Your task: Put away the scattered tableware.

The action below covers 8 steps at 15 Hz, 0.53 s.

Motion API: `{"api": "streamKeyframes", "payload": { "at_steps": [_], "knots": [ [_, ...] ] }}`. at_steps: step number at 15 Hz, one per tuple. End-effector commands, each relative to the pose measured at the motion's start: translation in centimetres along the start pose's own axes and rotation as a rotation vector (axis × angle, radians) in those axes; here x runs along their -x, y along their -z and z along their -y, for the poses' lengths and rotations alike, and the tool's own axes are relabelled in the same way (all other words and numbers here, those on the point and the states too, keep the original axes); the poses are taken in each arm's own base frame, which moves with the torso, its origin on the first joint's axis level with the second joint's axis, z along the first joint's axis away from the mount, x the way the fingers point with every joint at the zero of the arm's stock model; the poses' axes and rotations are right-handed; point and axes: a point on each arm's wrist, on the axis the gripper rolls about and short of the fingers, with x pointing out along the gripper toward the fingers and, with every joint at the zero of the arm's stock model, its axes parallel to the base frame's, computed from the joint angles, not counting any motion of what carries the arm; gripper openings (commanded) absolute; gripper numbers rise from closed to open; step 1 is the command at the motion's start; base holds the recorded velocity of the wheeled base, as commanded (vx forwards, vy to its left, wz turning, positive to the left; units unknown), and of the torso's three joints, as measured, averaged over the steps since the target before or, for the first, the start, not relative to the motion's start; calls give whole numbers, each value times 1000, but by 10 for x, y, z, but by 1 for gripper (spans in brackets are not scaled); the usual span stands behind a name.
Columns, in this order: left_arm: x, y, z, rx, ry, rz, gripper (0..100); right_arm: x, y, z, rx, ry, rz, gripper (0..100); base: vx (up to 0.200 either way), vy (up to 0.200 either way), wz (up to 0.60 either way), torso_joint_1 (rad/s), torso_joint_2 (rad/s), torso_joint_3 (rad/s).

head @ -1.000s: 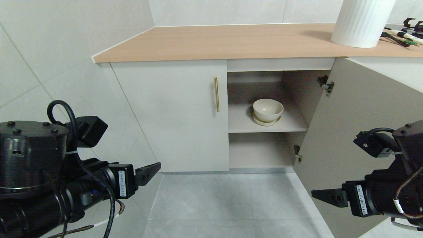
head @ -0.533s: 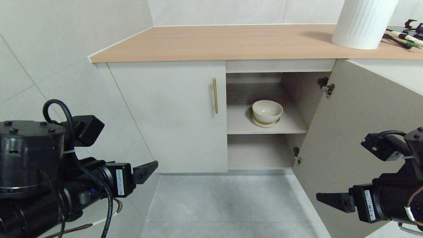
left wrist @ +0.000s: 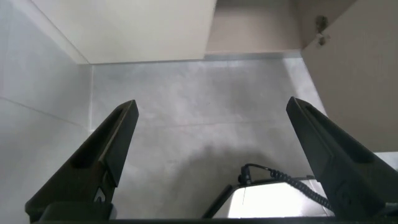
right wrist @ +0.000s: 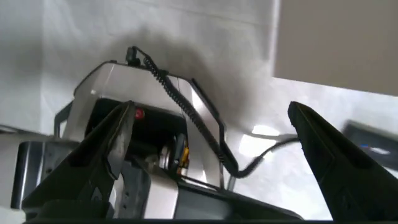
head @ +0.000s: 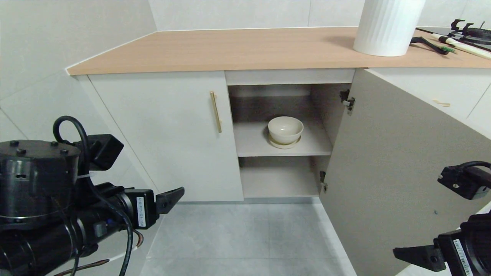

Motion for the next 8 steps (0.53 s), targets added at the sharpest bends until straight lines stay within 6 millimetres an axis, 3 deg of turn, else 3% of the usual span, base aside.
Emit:
{"api": "streamKeyframes", "payload": {
  "at_steps": [1,2,5,8],
  "knots": [
    [-1,0,0,0,-1,-1,100,12,0,2,3,-8,25,100,0,-200,0,-2,7,7],
    [-1,0,0,0,-1,-1,100,19,0,3,3,-10,25,100,0,-200,0,-2,2,7],
    [-1,2,0,-2,-1,-6,100,44,17,8,81,-48,-53,100,0,0,0,0,0,0],
    [-1,2,0,-2,-1,-6,100,46,23,18,50,52,-69,100,0,0,0,0,0,0]
  ]
}}
